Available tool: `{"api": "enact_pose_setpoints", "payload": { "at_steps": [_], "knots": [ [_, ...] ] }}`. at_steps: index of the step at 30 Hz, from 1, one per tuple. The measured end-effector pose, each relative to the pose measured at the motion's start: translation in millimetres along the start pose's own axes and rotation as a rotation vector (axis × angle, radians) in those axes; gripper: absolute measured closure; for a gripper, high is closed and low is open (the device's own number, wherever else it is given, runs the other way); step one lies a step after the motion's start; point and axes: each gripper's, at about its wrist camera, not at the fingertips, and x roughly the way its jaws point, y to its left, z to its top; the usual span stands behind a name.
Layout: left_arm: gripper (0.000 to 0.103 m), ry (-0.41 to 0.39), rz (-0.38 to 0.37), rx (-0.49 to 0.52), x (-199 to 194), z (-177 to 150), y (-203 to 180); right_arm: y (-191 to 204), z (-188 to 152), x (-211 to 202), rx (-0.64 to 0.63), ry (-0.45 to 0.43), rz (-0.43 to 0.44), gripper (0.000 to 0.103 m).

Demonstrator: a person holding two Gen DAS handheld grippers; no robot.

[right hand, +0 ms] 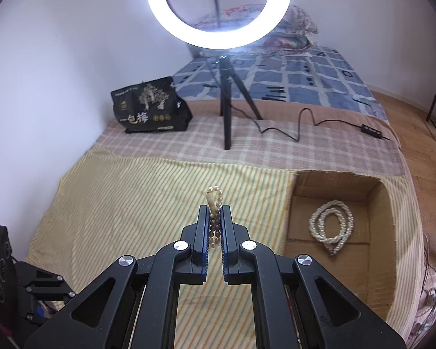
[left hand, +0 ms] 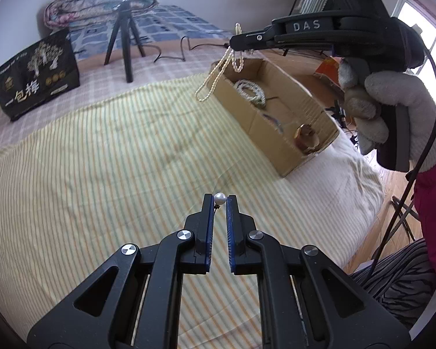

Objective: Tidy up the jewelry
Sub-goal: 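Carry the pearl with the left tool while the right tool lifts the necklace over the box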

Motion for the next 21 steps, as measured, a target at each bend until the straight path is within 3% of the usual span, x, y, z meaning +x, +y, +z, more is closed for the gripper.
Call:
{"api": "enact_pose_setpoints", "payload": {
  "at_steps": [11, 21],
  "knots": [
    [0.097, -0.037, -0.040, 0.095, 18.1, 44.7, -47.9, -64.7, 2.1, -37.5, 0.111, -0.077, -0.088, 0.097],
    [0.097, -0.033, -0.076, 0.141, 42.7, 66.9, -80.8, -120.4, -7.7, -38.7, 0.208, -0.070, -0.155, 0.097]
  ]
}}
